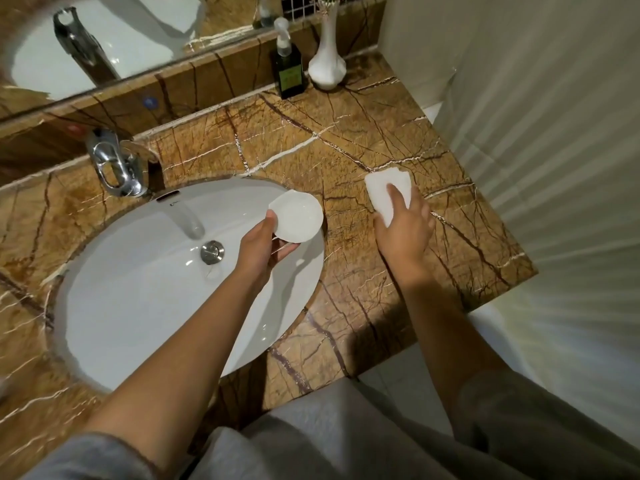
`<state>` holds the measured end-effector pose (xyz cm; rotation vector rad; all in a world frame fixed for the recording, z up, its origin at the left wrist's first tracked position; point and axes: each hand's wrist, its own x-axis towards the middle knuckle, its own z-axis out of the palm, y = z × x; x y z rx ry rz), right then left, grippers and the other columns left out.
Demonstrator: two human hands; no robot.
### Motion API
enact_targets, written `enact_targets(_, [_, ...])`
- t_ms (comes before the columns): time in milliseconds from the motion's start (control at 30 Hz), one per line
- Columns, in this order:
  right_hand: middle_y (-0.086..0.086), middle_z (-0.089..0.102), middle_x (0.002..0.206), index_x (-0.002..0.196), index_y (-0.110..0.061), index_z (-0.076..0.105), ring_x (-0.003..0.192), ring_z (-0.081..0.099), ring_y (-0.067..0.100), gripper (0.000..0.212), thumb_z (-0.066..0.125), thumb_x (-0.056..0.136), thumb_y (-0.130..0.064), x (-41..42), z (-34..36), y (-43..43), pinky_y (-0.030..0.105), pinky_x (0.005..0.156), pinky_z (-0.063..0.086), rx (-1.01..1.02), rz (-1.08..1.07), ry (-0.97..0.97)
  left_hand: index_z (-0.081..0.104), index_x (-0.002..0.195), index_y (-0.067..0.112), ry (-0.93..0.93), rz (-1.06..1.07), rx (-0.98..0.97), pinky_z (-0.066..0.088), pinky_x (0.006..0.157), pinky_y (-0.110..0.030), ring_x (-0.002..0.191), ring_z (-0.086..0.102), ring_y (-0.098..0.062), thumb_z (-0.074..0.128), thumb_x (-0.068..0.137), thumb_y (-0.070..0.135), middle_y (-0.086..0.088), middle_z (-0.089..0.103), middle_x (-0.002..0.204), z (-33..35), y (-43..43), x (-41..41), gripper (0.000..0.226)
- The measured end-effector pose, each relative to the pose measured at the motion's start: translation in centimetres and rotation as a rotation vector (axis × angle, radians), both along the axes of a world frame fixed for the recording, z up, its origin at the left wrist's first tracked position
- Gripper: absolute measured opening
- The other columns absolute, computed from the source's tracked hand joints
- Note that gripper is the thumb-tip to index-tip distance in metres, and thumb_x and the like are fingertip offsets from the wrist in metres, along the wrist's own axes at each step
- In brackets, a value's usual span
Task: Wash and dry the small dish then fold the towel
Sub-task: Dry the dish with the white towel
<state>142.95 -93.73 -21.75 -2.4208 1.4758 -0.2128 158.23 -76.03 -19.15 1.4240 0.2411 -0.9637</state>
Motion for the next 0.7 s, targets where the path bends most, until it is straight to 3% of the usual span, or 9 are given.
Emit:
enact_targets(167, [0.017, 0.058, 0.125, 0.131, -0.026, 0.055, 0.115, 0.052, 0.036, 0.044, 0.054, 0.088, -0.02, 1.1, 2.2, -1.5, 0.041, 0.092, 0.046, 0.161, -0.139, -0.25, 0.051, 0.134, 0.01, 0.024, -0.012, -0.018, 0.062, 0.072, -0.034, 0.103, 0.065, -0.027, 0.051, 0.098, 0.033, -0.011, 0.059, 0.124, 0.2, 0.8, 0.4, 0.042])
enact_targets(300, [0.004, 0.064, 0.122, 0.125, -0.027, 0.061, 0.11, 0.058, 0.018, 0.048, 0.043, 0.082, -0.018, 3.2, 5.6, 1.6, 0.029, 0.09, 0.049, 0.377, 0.104, -0.525, 0.054, 0.129, 0.013, 0.013, -0.04, -0.064, 0.061, 0.071, -0.033, 0.103, 0.066, -0.025, 0.048, 0.099, 0.033, -0.01, 0.062, 0.119, 0.2, 1.7, 0.8, 0.037])
enact_targets(433, [0.014, 0.049, 0.124, 0.13, -0.029, 0.057, 0.12, 0.04, 0.03, 0.044, 0.054, 0.087, -0.022, 5.7, 6.1, 7.4, 0.037, 0.092, 0.043, 0.199, 0.426, -0.305, 0.056, 0.128, 0.012, -0.013, -0.102, -0.097, 0.06, 0.079, -0.036, 0.098, 0.071, -0.021, 0.042, 0.101, 0.028, -0.009, 0.069, 0.112, 0.2, 2.5, 1.0, 0.034])
enact_targets(600, [0.017, 0.041, 0.133, 0.138, -0.021, 0.049, 0.125, 0.034, 0.033, 0.05, 0.055, 0.089, -0.015, 7.7, 5.2, 12.2, 0.042, 0.1, 0.041, 0.185, 0.548, -0.124, 0.06, 0.122, 0.019, -0.059, -0.111, -0.115, 0.059, 0.079, -0.033, 0.086, 0.07, -0.012, 0.039, 0.102, 0.03, -0.005, 0.069, 0.109, 0.2, 4.5, 1.8, 0.031])
enact_targets(700, [0.014, 0.039, 0.133, 0.139, -0.025, 0.046, 0.122, 0.035, 0.031, 0.051, 0.055, 0.09, -0.018, 8.2, 4.9, 13.8, 0.041, 0.093, 0.045, 0.233, 0.622, -0.117, 0.055, 0.13, 0.018, -0.089, -0.146, -0.063, 0.058, 0.084, -0.033, 0.106, 0.065, -0.022, 0.037, 0.103, 0.032, -0.009, 0.065, 0.123, 0.4, 6.0, 2.6, 0.036])
